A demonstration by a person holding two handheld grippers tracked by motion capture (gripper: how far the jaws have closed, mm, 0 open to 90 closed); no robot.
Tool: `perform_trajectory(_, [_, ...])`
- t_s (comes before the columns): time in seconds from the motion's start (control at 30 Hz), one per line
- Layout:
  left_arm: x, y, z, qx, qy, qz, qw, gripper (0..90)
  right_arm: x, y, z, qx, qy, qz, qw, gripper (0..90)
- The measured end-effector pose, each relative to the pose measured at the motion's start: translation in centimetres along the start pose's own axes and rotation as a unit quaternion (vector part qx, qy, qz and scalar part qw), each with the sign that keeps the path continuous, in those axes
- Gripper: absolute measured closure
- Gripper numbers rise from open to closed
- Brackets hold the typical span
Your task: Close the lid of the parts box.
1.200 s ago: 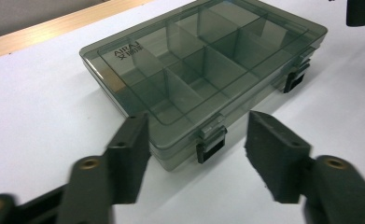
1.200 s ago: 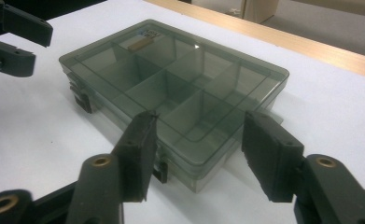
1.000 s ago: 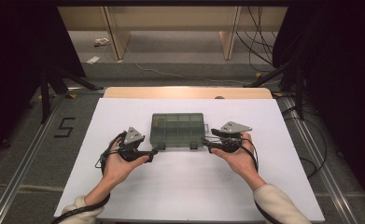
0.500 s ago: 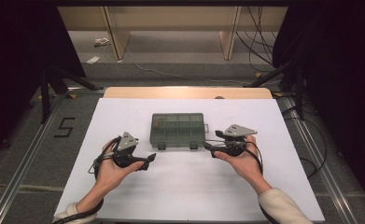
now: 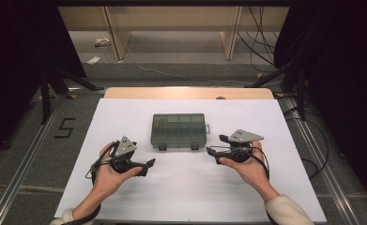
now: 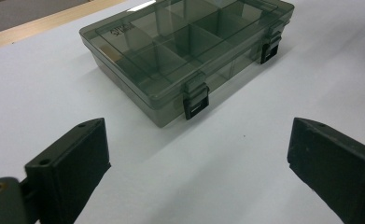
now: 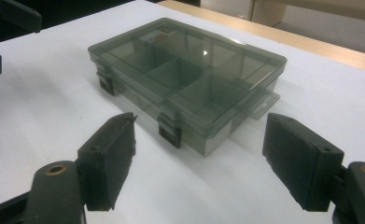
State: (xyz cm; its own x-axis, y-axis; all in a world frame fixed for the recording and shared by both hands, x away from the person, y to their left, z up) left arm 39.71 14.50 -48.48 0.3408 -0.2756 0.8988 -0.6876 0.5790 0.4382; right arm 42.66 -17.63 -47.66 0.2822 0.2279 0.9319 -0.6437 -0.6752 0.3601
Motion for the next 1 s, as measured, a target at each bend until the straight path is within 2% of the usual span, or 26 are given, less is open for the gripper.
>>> perform_trajectory(0.37, [-0.7, 1.2, -0.4, 0.003, 0.004, 0.0, 1.0, 2.5, -0.6, 1.4, -0.5, 0.007, 0.0, 0.002, 1.0, 25.0])
perform_trajectory(1.0, [-1.6, 2.9, -0.8, 0.008, 0.007, 0.004, 0.9999, 1.2, -1.7, 3.5, -0.4, 0.004, -0.003, 0.003, 1.0, 23.8])
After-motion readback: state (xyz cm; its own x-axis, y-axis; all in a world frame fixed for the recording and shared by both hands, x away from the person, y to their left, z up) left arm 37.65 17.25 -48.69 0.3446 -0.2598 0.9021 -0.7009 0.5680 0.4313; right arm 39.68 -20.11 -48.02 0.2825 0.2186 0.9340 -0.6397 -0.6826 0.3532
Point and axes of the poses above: each handheld gripper's, and its own axes: y roughly backward along the jaws, x roughly out of its top, z roughly to its right, the point moved 5 cm from there along -y, roughly forward along the jaws, and after that the axes turned 7 degrees about z, right-handed, at the moved point
